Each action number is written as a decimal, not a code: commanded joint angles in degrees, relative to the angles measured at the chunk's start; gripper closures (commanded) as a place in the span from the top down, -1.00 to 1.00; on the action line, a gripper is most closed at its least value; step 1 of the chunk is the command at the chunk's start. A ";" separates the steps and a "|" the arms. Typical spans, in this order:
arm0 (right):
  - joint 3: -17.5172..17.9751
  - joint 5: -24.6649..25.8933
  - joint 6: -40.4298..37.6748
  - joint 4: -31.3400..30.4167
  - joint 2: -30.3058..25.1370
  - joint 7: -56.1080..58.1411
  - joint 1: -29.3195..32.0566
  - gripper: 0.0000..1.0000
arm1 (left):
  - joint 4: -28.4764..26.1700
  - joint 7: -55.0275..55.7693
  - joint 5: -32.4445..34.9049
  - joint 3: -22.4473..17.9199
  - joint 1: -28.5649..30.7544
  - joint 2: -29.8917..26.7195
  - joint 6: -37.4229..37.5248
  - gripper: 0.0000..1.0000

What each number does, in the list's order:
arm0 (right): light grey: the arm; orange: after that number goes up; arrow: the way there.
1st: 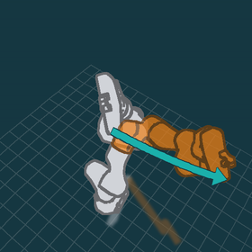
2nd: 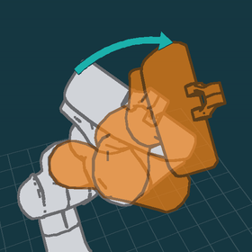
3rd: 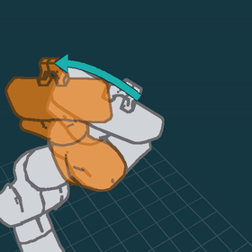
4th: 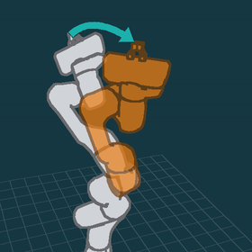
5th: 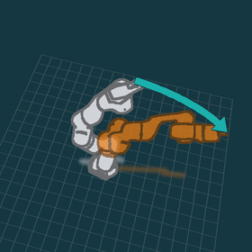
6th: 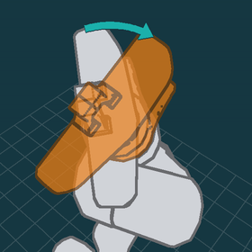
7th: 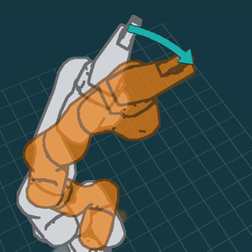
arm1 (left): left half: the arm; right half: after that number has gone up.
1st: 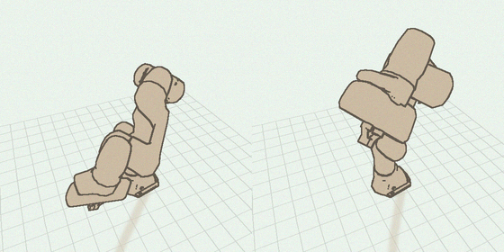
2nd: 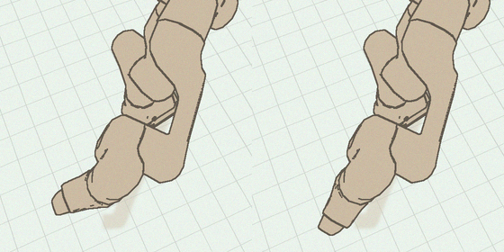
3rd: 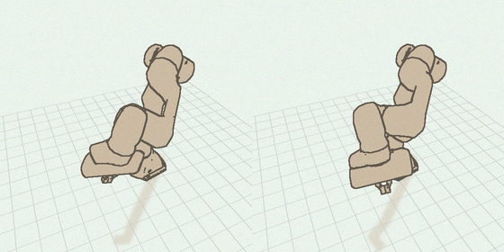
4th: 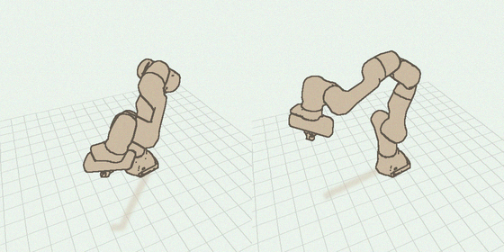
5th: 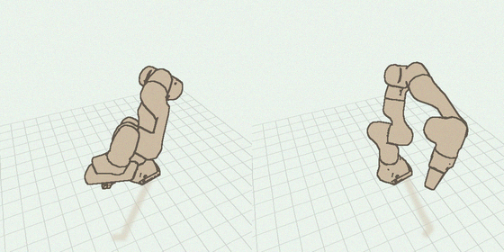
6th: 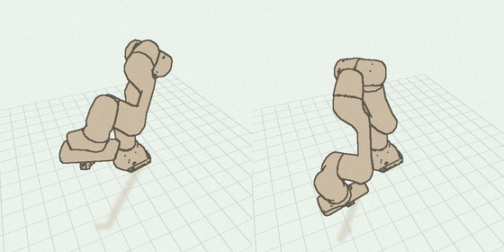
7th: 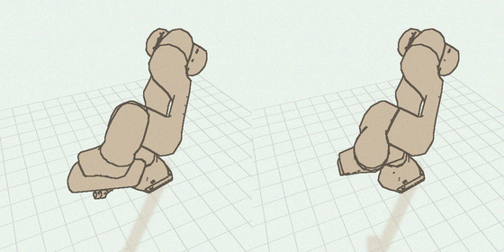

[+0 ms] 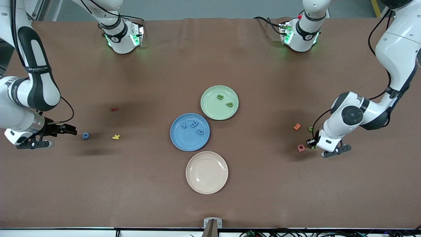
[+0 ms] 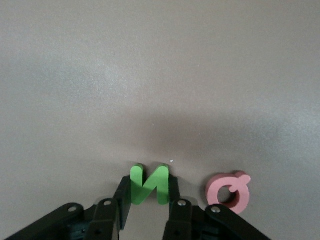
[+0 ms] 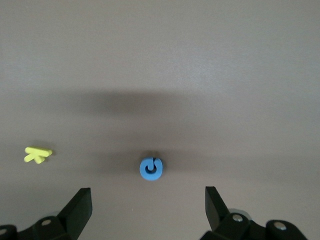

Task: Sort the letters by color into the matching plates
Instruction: 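Carry the N to the green plate while the right gripper grasps the blue c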

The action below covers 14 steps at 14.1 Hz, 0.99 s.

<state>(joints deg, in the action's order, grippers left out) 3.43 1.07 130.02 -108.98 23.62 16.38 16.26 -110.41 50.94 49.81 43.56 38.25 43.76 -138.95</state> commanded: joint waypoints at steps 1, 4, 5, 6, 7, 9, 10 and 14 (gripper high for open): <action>0.97 1.04 2.16 0.17 2.65 0.49 0.70 1.00 | 0.46 0.47 0.55 0.65 -0.02 -0.25 0.61 -1.00; 0.97 1.21 5.66 -2.36 3.45 1.10 0.70 0.96 | 1.51 0.91 0.29 4.76 0.15 -1.13 5.86 -1.00; 0.97 1.30 7.86 -3.07 4.15 2.24 0.70 0.94 | 2.91 1.35 -1.01 6.96 0.24 -1.13 9.97 -1.00; 0.88 1.30 8.92 -3.08 5.02 3.73 0.87 0.92 | 4.31 1.70 -3.12 8.81 -0.02 -1.13 13.32 -1.00; 0.97 1.30 9.20 -3.08 5.64 4.09 1.13 0.89 | 5.02 1.88 -4.53 10.05 -0.19 -1.13 14.92 -1.00; 0.97 1.30 10.07 -3.25 6.09 4.18 1.05 0.76 | 5.03 3.54 -5.86 11.72 -0.37 -1.04 15.47 -1.00; 0.97 1.30 10.08 -3.69 6.09 4.10 1.05 0.67 | 4.94 5.03 -5.95 12.42 -1.59 -1.04 15.73 -1.00; 0.97 1.30 9.90 -4.75 6.17 4.01 1.14 0.31 | 4.94 15.91 -5.95 12.43 -10.02 -1.04 17.75 -1.00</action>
<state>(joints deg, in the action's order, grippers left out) 3.63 1.27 139.30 -112.44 30.25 19.83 16.31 -105.53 62.15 44.60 56.05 32.06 43.54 -122.87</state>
